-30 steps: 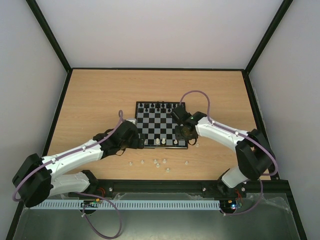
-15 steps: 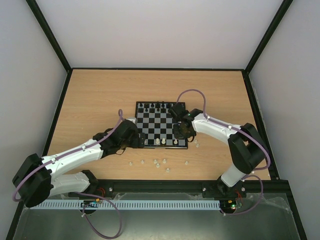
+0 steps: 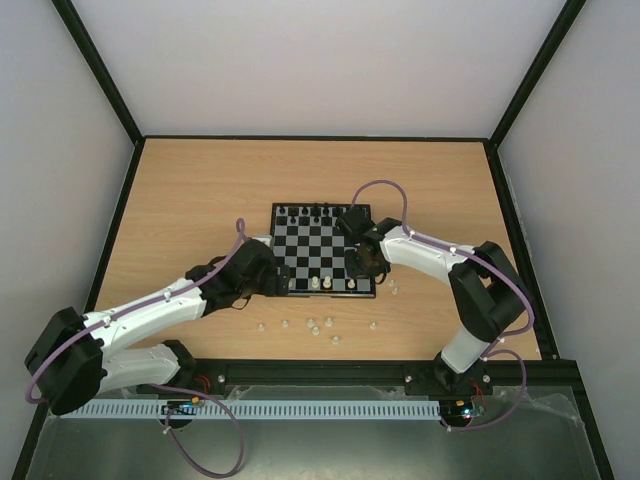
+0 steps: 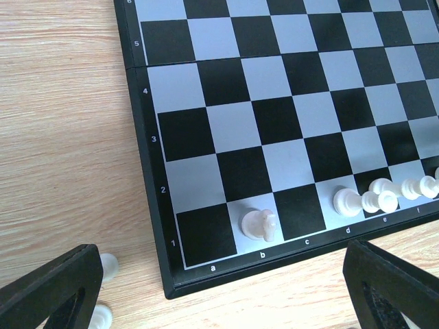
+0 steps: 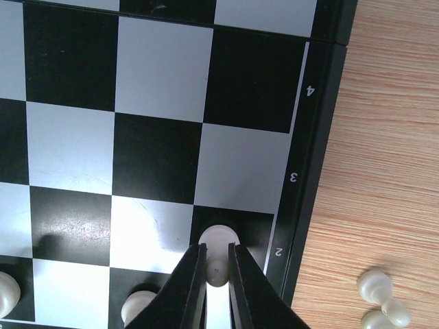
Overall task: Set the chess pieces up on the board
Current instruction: Place the chess piece on the chessboard.
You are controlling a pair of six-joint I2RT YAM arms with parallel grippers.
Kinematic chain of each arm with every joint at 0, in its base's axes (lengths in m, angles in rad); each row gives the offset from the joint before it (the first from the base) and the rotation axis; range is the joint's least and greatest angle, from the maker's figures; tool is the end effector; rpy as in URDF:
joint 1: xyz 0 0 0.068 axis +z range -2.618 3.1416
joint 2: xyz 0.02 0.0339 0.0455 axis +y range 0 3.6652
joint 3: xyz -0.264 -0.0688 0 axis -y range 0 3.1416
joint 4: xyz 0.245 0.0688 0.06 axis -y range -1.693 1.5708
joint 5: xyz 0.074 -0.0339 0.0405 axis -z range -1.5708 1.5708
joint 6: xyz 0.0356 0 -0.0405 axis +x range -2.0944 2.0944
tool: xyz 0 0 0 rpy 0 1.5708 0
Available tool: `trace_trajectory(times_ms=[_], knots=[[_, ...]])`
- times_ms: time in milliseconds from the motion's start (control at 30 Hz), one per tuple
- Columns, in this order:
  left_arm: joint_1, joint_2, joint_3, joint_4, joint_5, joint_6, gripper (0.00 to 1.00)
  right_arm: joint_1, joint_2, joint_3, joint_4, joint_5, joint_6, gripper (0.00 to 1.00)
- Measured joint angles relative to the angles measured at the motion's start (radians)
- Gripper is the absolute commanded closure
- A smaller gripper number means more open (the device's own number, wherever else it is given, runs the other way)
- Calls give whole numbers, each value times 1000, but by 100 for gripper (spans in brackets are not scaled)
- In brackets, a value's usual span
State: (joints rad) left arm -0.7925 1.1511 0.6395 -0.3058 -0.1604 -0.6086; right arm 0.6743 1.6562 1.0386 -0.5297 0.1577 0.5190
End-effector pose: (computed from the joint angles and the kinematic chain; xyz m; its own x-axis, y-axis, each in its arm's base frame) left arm 0.1656 -0.1599 0.2074 -0.7782 -0.0146 -0.6279 0.2211 0.9294 -0.2956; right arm 0.2549 0.1966 0.1841 -0.8992 -0.0916 -0.4278 -0.1384 0.9872 0.0795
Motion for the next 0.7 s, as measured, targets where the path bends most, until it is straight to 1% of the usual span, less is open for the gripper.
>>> trace_trajectory(times_ms=[133,300,700], knots=[[1,0,0,0,0,0,1,0,5,0,4,1,0,86],[1,0,0,-1,0,0,1,0,5,0,5,2,-3,82],[1,0,0,-3,0,0,1,-4,5,0,4,11,-3,82]])
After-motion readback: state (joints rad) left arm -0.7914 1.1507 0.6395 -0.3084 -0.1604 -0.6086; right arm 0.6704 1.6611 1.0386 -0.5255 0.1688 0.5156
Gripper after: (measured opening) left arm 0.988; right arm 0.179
